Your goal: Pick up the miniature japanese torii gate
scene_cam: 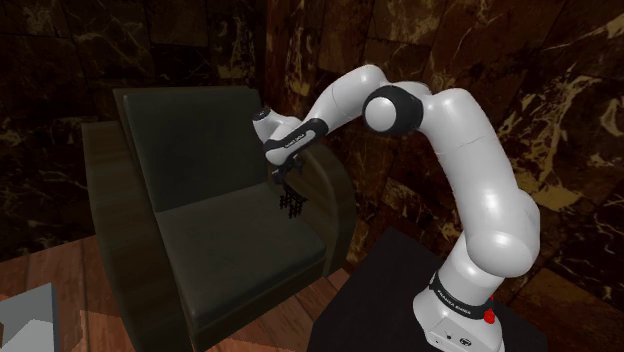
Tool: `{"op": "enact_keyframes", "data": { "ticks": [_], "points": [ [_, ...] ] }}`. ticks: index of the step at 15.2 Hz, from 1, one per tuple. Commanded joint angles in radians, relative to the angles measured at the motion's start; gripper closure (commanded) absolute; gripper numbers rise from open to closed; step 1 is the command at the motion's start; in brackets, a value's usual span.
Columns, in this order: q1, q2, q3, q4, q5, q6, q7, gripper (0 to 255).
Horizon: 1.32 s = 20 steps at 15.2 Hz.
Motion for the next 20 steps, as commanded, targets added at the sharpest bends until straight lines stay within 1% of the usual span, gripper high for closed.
{"op": "enact_keyframes", "data": {
  "ticks": [1,9,11,12,20],
  "points": [
    [0.001,0.102,-0.011,0.116,-0.001,-0.026,-0.001,0],
    [0.002,0.191,-0.017,0.162,-0.007,0.012,0.020,0],
    [0.002,0.191,-0.017,0.162,-0.007,0.012,0.020,0],
    [0.002,0.192,-0.017,0.164,-0.006,0.011,0.020,255],
    [0.002,0.191,-0.017,0.164,-0.006,0.011,0.020,255]
  ]
}}
